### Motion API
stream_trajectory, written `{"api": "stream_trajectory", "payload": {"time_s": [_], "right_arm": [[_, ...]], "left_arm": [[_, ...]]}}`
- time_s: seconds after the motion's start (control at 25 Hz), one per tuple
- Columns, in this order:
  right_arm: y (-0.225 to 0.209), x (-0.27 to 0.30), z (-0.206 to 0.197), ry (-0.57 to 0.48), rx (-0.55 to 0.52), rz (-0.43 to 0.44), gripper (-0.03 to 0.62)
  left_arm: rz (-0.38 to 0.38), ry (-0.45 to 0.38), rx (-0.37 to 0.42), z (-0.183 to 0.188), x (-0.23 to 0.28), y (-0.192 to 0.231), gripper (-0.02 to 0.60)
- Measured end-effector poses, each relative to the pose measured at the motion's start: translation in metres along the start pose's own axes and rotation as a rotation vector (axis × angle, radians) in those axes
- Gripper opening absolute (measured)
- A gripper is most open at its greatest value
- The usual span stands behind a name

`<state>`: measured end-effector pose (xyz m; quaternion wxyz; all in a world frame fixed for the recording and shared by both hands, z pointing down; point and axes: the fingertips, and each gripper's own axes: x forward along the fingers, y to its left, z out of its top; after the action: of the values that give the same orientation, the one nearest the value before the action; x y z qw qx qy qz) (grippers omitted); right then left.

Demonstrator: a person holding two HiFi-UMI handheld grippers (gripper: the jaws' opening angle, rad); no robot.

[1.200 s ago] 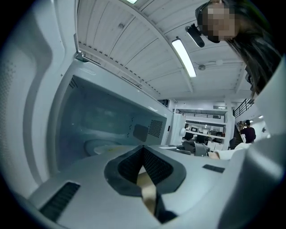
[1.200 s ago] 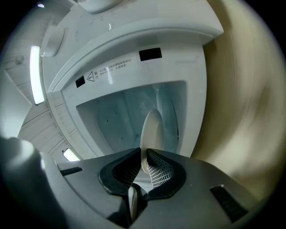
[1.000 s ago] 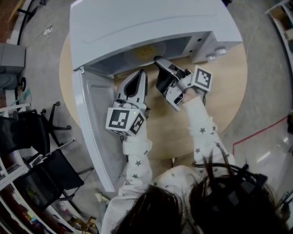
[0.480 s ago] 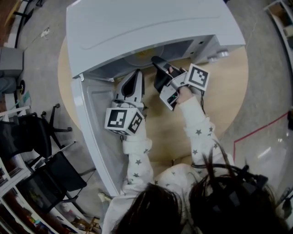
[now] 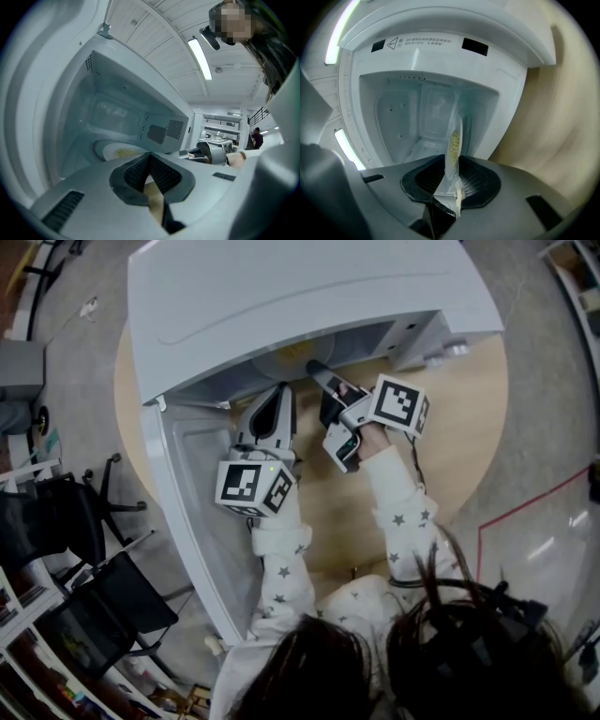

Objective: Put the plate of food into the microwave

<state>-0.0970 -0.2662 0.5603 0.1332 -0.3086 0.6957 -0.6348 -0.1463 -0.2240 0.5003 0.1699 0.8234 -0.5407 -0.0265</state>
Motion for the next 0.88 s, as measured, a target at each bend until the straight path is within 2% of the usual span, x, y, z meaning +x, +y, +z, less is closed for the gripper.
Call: {"api": "stream_trajectory", "payload": {"time_s": [0.16,0.48,0.68,0.76,0.88], "right_arm": [[-0.003,-0.002,0.0,0.005,-0.003,-0.021,0.077],[-0.007,-0.002,-0.004,0.03,0.039,0.014,0.077],[-0.005,-0.018,-0.01,0.05,0.007,0.022,0.077],[0.005,-0.024,-0.01,0.059,-0.031,0.081,0.077],[0.039,-0.035,-0.011,0.059,0.016,0.299,0.075]], "left_arm": [[0.0,0.005,0.001,-0.002,0.0,0.0,-0.003],[-0.004,0.016,0.006,-0.005,0.003,-0.001,-0.003],[-0.011,0.013,0.012,-0.007,-0.004,-0.011,-0.003],[-0.016,0.01,0.012,-0.006,-0.006,-0.018,-0.003],[-0.029,0.006,0.014,-0.003,-0.011,-0.029,-0.003]]}}
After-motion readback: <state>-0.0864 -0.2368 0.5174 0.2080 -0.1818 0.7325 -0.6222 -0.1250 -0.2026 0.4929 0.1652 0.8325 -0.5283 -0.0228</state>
